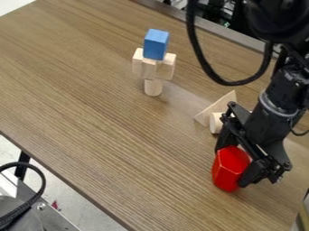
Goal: Move the red hexagon to the right side of the table
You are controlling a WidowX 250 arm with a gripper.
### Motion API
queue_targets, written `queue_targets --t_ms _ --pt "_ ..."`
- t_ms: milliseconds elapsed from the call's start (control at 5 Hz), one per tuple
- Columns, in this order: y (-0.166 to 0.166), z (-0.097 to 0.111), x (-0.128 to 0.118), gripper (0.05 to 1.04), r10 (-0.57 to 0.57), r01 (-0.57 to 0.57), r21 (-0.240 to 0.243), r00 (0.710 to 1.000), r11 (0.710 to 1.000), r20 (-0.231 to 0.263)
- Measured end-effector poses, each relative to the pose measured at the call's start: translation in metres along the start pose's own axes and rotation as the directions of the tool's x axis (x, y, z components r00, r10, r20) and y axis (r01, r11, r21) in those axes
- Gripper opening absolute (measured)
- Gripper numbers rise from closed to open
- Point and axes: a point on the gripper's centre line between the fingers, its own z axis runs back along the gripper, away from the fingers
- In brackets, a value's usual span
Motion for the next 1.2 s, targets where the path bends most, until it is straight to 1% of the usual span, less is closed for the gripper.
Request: queue_targets --t_ms 200,400,600,800,1000,1200 --pt "0.002 0.015 0.006 0.757 0.01 -0.009 -0.029 1.0 1.0 0.006" --pt "0.012 0.041 0.016 0.757 0.042 -0.04 -0.047 0.998 0.998 0.053" --pt "0.027 0.063 0.024 0.757 0.1 -0.097 -0.055 0.992 0.994 0.071" --pt "0.052 0.083 0.024 0.757 0.238 -0.234 -0.061 0.97 0.97 0.053" --pt "0.078 0.112 0.014 0.757 0.372 -0.366 -0.086 0.926 0.926 0.062" --pt "0.096 0.123 0.003 0.757 0.478 -0.472 -0.116 0.878 0.874 0.024"
